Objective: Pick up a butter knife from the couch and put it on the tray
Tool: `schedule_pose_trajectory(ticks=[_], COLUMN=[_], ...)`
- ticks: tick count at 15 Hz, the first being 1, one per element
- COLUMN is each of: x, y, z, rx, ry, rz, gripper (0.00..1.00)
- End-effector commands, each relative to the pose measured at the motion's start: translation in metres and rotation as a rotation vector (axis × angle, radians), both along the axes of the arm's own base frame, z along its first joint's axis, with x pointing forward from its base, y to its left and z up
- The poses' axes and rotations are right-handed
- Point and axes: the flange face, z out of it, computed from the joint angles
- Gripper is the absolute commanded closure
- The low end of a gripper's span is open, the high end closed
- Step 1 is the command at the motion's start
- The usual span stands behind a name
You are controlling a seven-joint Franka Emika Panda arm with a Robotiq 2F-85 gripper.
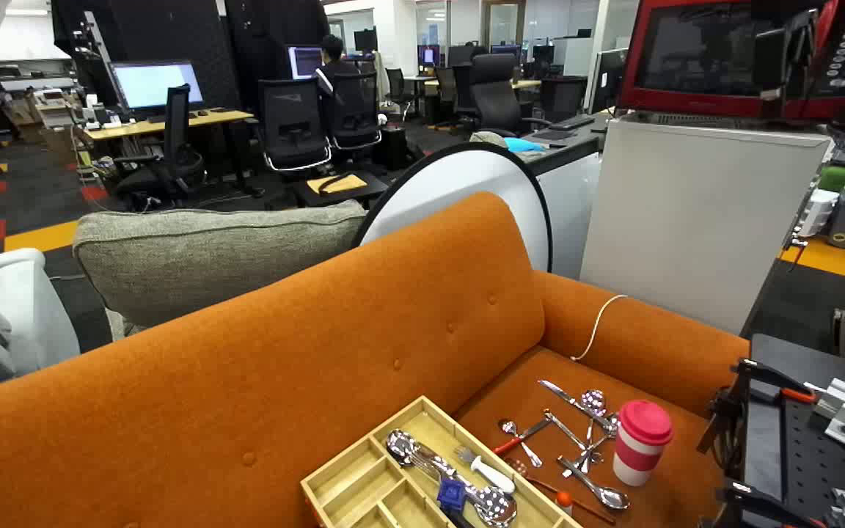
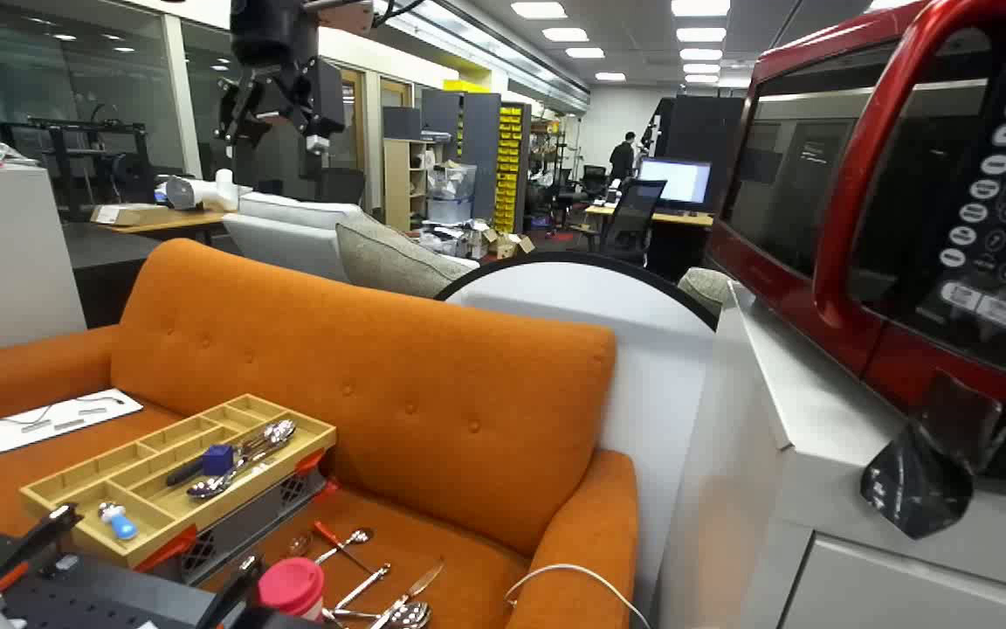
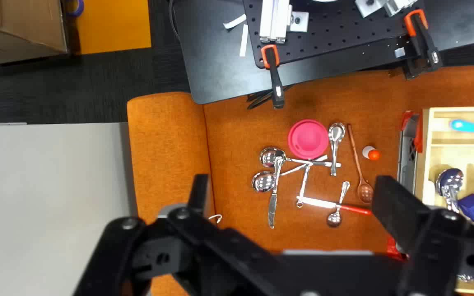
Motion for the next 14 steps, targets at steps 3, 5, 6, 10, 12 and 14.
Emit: schedule_pose_trajectory(ticks=[3,5,6,10,12,14], x=[0.0,0.002,0.006,0.02,0.034,0.05], y=[0.0,0.003,0.009,0.044,0.066,0.084], z=[0.001,-0.003,-0.008,-0.047,-0.069,-0.092], rx=[0.0,0.002,0.0,-0.001,0.003,0.001], ry=[0.0,0.008,0.022,0.088,0.096,0.104], rz=[0.0,0.018,0.028,0.104,0.122,0.125], gripper=[0.0,0.0,0.0,0.0,0.0,0.0])
